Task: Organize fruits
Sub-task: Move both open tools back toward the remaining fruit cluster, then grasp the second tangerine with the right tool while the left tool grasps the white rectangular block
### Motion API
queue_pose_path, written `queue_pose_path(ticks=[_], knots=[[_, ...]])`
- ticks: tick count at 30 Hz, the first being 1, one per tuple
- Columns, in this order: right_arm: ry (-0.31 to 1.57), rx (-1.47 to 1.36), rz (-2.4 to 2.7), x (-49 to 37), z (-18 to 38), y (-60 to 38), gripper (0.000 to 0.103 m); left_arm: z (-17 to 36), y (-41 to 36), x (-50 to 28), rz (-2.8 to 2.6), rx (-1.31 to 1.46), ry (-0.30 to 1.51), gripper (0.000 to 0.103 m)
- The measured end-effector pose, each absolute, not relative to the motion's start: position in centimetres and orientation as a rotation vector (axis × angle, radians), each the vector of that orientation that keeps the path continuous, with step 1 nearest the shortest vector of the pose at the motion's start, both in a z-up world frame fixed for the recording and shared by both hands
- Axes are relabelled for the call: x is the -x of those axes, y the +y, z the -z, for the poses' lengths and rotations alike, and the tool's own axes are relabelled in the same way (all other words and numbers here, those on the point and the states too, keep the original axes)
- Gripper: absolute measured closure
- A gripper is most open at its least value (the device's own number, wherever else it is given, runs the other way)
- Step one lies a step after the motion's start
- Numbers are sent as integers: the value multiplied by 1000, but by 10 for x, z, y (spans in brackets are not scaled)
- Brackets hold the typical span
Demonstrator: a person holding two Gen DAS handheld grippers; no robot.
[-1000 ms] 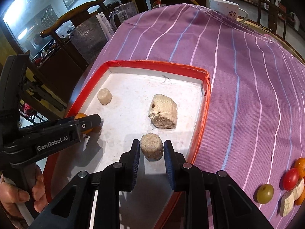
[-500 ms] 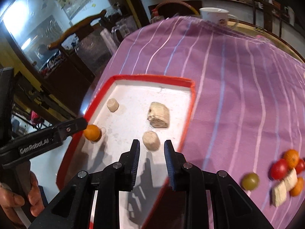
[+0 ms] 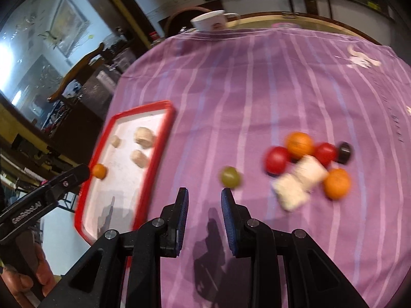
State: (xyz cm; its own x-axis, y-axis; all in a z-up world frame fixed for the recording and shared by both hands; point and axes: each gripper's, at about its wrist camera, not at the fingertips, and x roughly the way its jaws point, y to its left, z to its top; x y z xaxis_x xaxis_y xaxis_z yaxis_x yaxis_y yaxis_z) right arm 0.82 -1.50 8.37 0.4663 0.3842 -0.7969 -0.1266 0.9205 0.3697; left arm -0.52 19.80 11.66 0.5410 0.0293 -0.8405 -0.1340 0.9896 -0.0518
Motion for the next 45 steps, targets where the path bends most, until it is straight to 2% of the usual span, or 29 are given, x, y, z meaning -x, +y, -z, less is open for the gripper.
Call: queue_pose_path(ticks=[6,12,21,33,45], knots=[[1028,-292,-257,6,-89,-61,74,-120,150,18,-48,84,989,20],[1007,-305,-239,10,-96,-90,74,-131,109,30,-8,27,951,15],[992,-313,-244,13,-97,-114,74,-127,88,33,-25,15,986,15],[1043,-328,-144,-1,-66,-156,74,-92,100,28,-21,122,1086,15],[1049,-157,-250,-29,-47,-124,73,-77,99,24,59,159,1102,15]])
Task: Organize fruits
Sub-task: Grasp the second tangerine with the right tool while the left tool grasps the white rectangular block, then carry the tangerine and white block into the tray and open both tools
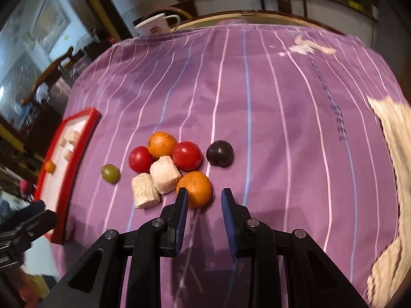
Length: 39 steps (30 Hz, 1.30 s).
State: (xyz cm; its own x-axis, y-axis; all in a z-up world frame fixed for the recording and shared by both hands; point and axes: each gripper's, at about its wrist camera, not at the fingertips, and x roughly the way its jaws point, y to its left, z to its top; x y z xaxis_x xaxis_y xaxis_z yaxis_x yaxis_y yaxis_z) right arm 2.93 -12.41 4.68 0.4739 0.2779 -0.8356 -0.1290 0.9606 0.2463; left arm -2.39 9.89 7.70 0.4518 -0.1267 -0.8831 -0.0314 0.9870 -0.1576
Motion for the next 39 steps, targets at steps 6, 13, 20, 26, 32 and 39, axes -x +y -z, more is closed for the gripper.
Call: queue_pose_path(ticks=[6,13,20,26,32,39], knots=[[1056,-106,-305,-42,-41,-107,56,-73,92,21,109,166,1099,15],[1093,-205,-370,-42,-30,-108,66,-64,84,15,147,163,1111,15],[1089,-268,-326,-29,-37,-133,66,-53,55,-3,242,118,1115,15],[1091,-299,-252,-16,-37,-166,66,-39,19,-26,334,20,1106,16],[1102,-291,-229,-4,-31,-180,66,-15,0,-45,405,-40,1145,35],[1093,-254,-226,4,-29,-176,63,-15,-6,-45,405,-76,1119,60]])
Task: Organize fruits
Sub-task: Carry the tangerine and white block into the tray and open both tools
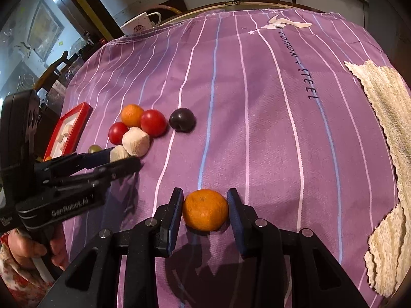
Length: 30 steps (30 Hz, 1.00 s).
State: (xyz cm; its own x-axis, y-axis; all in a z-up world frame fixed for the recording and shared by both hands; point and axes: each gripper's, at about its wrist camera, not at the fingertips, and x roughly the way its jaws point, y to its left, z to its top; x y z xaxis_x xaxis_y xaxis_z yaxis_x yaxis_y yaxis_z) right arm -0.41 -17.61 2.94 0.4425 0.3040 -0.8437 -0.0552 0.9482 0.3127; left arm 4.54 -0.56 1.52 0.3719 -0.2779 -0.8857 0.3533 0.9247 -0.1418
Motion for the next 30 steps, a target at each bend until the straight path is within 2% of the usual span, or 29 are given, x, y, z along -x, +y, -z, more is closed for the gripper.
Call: queue_pose_path(ticks=[6,8,15,20,30], knots=[[1085,-220,-208,9,-31,-170,63,-14,-9,-42,384,-88,1100,60],[1083,-196,-199,10,-32,-167,65,-15,-9,-41,370,-102,1098,63],[1086,-183,-212,15,-36,-160,66,-30,14,-31,351,-2,1086,63],[1075,-192,-220,15,-44,-148,66,-53,51,-15,304,76,1051,63],[1045,-154,-347,7,-69,-66,66,-74,181,1,84,204,1020,63]])
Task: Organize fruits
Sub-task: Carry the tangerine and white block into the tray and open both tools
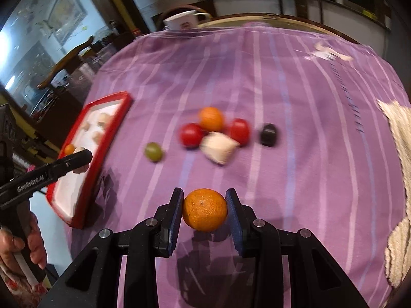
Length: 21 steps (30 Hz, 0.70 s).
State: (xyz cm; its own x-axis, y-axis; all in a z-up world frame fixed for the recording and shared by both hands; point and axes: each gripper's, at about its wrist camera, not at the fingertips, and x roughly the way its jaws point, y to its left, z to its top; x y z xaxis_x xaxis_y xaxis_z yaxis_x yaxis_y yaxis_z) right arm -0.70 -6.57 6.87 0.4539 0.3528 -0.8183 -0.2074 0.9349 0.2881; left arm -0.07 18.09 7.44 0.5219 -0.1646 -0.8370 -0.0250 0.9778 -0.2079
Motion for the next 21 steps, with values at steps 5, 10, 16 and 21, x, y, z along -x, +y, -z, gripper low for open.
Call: queue_pose_path(ticks=[5,10,16,21], knots=[[1039,-123,-417,3,-75,-13,66,-74,239,5,0,231,1029,63],[1022,-75,-501,0,-83,44,66,-66,274,4,-49,205,1051,63],[1000,-17,-571,-7,-85,110,66,-50,303,0,-51,201,1086,63],[999,21,-579,-19,-78,147,66,-38,322,-2,-47,210,1115,63]])
